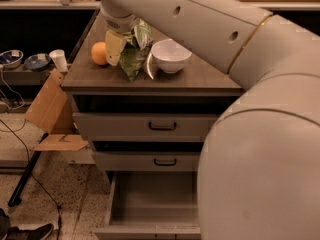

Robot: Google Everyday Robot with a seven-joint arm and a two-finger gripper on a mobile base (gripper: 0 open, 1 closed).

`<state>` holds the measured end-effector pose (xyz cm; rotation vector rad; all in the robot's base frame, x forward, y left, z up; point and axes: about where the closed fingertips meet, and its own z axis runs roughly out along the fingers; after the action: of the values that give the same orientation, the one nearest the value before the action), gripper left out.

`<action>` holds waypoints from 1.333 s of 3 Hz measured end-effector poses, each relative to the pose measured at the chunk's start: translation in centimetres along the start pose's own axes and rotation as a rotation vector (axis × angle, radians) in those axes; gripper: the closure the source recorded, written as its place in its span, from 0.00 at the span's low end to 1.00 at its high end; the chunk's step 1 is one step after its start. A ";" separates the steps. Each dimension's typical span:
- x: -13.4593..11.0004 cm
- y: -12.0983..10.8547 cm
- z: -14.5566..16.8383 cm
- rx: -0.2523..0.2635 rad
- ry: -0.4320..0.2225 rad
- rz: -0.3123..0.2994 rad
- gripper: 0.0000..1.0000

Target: Place green jalapeno chip bag into bottom drawer

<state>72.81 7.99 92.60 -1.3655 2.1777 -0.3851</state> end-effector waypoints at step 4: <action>-2.4 1.0 2.1 -0.036 -0.035 -0.038 0.65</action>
Offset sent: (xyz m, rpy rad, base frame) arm 0.0161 0.0349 -0.0116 0.0301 0.0066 0.0769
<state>74.12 10.66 91.14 -1.4239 2.1422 -0.3350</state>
